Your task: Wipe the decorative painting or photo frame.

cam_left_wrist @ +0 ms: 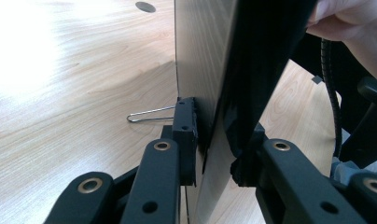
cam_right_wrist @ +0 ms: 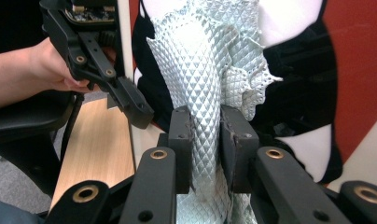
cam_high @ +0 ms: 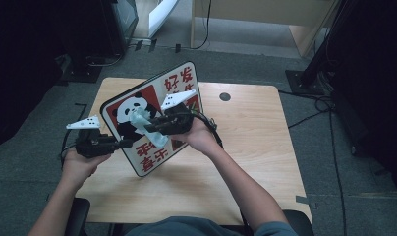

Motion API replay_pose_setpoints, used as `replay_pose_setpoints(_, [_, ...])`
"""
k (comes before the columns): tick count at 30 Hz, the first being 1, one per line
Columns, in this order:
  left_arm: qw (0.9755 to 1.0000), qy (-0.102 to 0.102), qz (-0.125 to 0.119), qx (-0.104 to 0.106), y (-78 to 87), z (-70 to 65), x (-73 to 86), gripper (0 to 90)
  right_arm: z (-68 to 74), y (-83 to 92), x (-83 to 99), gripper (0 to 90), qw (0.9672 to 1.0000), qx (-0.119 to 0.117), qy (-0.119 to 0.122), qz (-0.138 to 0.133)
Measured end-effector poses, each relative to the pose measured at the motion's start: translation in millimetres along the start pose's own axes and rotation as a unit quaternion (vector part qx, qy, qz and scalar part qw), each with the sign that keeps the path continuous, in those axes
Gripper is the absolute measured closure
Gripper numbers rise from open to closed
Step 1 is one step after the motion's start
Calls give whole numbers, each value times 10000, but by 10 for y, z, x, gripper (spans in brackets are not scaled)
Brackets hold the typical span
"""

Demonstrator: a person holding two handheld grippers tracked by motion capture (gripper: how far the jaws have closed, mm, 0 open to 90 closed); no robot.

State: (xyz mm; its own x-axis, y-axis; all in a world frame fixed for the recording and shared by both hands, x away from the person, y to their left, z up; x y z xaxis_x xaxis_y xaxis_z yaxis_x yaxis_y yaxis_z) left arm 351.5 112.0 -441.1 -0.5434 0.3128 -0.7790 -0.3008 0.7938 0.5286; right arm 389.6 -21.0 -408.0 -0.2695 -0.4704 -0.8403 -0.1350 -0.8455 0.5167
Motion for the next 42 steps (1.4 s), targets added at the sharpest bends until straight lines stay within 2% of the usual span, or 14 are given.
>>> replay_pose_setpoints(15, [10000,-11,5,-12,-4,0,1,756,16,-85,213,765,9999,-91,-95,27])
replay_pose_setpoints(29, [10000,-13,6,-8,-6,0,1,756,41,-184,449,766,9996,-144,-161,180])
replay_pose_setpoints(42, [10000,-19,6,-23,-9,1,1,757,56,-286,739,767,9984,-231,-346,384])
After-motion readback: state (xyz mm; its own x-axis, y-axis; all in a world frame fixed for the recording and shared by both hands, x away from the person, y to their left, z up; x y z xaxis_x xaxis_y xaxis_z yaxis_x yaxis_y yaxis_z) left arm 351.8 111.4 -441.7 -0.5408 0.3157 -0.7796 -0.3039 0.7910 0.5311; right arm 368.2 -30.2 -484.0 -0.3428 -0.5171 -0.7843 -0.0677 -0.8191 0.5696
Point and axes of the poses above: each handheld gripper's, and its own axes: y roughly backward along the jaws, x roughly out of its underside, z roughly to its left, the point moved 9 cm from there along -y, roughly forward along the jaws, and after that the axes turned 3 degrees about z, right-handed, at the moved point
